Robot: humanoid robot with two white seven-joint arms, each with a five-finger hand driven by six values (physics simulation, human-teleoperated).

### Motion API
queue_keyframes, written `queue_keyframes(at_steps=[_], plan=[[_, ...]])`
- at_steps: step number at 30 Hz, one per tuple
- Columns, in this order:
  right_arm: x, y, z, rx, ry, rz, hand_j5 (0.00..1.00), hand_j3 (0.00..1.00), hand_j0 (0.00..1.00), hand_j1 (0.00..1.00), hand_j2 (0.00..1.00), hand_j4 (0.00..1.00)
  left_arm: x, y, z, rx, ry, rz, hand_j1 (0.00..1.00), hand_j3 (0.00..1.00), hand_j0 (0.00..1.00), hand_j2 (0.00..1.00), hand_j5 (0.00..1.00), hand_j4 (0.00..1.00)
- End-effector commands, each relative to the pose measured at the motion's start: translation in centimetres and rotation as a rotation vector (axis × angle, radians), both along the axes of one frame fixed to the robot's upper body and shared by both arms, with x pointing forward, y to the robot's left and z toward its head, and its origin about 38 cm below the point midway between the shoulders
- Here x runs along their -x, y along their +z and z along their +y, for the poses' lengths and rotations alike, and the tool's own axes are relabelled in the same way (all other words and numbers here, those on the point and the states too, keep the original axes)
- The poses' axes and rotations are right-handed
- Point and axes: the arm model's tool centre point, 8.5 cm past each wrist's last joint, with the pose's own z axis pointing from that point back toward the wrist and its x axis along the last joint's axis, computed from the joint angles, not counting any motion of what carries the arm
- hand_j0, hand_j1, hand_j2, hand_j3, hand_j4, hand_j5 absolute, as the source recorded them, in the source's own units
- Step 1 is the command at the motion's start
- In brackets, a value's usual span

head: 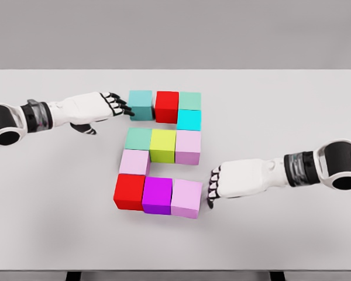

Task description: Assemble the squares on the desktop into the number 2

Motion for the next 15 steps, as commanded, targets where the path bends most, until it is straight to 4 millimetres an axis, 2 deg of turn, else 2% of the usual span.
queue_keyframes(at_steps=[1,3,5,6,7,10,11,13,15], plan=[[-0.5,0.8,-1.2,0.007,-0.031,-0.019,0.62,0.62,0.62,0.62,0.62,0.62,0.0,0.3,0.5,0.005,0.011,-0.003,0.97,0.97,0.97,0.97,0.97,0.97],[-1.1,2.1,-2.5,0.007,-0.066,-0.054,0.66,0.66,0.66,0.66,0.66,0.66,0.0,0.5,1.2,0.000,0.022,-0.006,0.98,0.98,0.98,0.98,0.98,0.98],[-2.0,4.5,-4.0,-0.032,-0.121,-0.082,0.79,0.79,0.79,0.79,0.79,0.79,0.0,0.7,1.7,-0.005,0.030,-0.008,0.98,0.98,0.98,0.98,0.98,0.98],[-2.6,6.9,-5.7,-0.064,-0.172,-0.109,0.94,0.94,0.94,0.94,0.94,0.94,0.1,0.6,1.7,-0.005,0.029,-0.007,0.99,0.99,0.99,0.99,0.99,0.99],[-2.7,7.6,-6.3,-0.076,-0.190,-0.117,0.98,0.98,0.98,0.98,0.98,0.98,0.1,0.6,1.6,-0.006,0.028,-0.006,0.99,0.99,0.99,0.99,0.99,0.99],[-2.8,10.4,-10.4,-0.189,-0.334,-0.163,0.99,0.99,0.99,0.99,0.99,0.99,0.0,0.5,1.9,-0.010,0.035,-0.006,0.99,0.99,0.99,0.99,0.99,0.99],[-2.7,10.8,-11.1,-0.204,-0.357,-0.176,0.99,0.99,0.99,0.99,0.99,0.99,0.0,0.5,1.9,-0.009,0.036,-0.007,0.99,0.99,0.99,0.99,0.99,0.99],[-2.3,11.6,-13.8,-0.281,-0.445,-0.176,1.00,1.00,1.00,1.00,1.00,1.00,-0.3,0.5,2.3,-0.015,0.049,-0.006,0.99,0.99,0.99,0.99,0.99,0.99],[-2.6,11.5,-15.1,-0.307,-0.493,-0.152,1.00,1.00,1.00,1.00,1.00,1.00,-0.9,0.8,2.7,-0.019,0.069,-0.011,0.99,0.99,0.99,0.99,0.99,0.99]])
